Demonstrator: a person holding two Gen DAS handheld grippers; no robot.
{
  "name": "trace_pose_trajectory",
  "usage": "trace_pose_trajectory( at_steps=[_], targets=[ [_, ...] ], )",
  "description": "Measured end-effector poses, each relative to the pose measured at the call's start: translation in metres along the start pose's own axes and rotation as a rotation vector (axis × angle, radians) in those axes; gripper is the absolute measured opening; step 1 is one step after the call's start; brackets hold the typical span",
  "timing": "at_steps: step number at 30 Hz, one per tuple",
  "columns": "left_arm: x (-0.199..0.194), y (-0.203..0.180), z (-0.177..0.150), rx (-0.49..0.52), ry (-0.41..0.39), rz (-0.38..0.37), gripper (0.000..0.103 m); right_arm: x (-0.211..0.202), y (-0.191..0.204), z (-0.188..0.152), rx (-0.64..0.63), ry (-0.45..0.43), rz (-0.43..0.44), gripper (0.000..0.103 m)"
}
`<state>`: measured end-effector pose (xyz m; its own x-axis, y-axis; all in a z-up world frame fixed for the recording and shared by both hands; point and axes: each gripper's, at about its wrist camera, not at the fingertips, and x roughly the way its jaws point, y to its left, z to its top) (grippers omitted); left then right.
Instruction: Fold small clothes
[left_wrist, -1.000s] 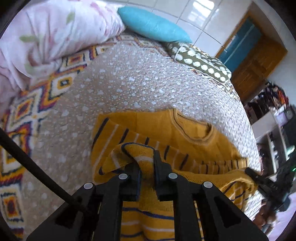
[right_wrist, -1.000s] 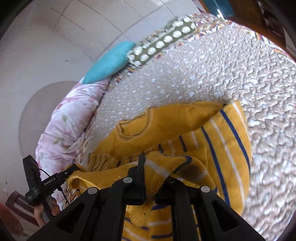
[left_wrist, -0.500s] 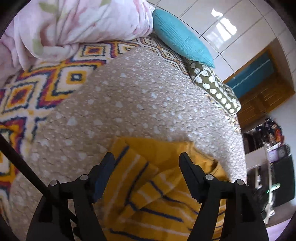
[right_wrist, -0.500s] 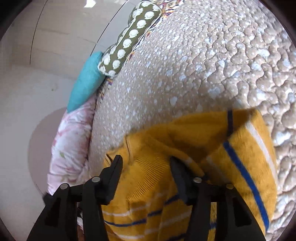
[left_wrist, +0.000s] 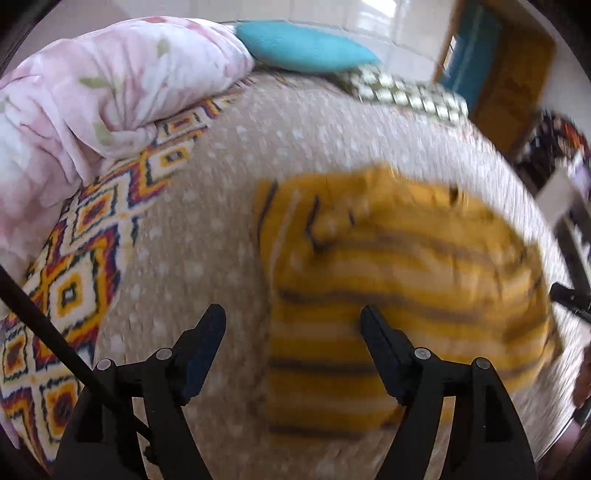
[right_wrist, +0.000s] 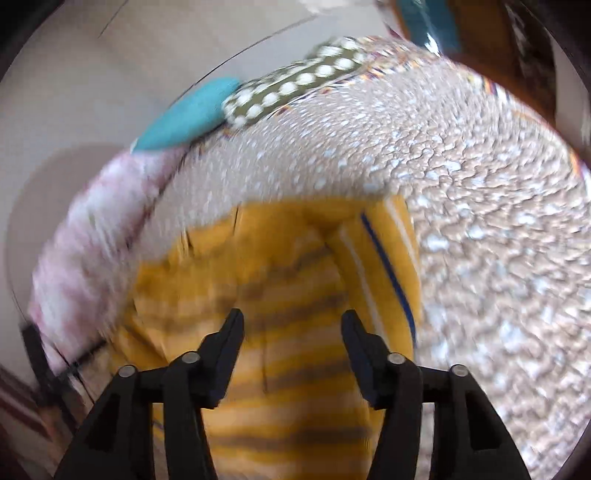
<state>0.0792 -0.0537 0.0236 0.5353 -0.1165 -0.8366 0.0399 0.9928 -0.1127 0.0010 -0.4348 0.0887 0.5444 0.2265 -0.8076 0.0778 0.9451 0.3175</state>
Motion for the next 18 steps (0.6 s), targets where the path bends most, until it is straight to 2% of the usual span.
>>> trace_pose_trajectory(
  at_steps=[2,4,6,7,9,10,14,18],
  targets=[
    [0.011,-0.002,-0.013,0.076,0.05,0.125,0.074,0.004,0.002,-0.021,-0.058,0.039,-0.046,0.04],
    [0.019,0.009,-0.02,0.12,0.082,0.247,0.074,0.005,-0.003,-0.033,-0.113,0.029,-0.117,0.033],
    [0.015,0.026,-0.022,0.088,0.08,0.283,0.076,0.002,-0.01,-0.034,-0.115,0.026,-0.159,0.028],
    [0.007,0.038,-0.023,0.043,0.072,0.272,0.077,-0.002,-0.012,-0.034,-0.096,0.027,-0.177,0.027],
    [-0.009,0.056,-0.026,-0.027,0.038,0.327,0.077,-0.013,-0.006,-0.033,-0.098,0.009,-0.275,0.035],
    [-0.014,0.061,-0.027,-0.05,0.023,0.328,0.077,-0.018,-0.001,-0.033,-0.114,-0.005,-0.293,0.035],
    [-0.027,0.077,-0.047,-0.184,-0.017,0.217,0.081,-0.038,0.047,-0.038,-0.188,-0.04,-0.183,0.035],
    [-0.018,0.068,-0.067,-0.236,-0.064,0.185,0.082,-0.024,0.119,-0.042,-0.306,-0.04,-0.118,0.035]
  ],
)
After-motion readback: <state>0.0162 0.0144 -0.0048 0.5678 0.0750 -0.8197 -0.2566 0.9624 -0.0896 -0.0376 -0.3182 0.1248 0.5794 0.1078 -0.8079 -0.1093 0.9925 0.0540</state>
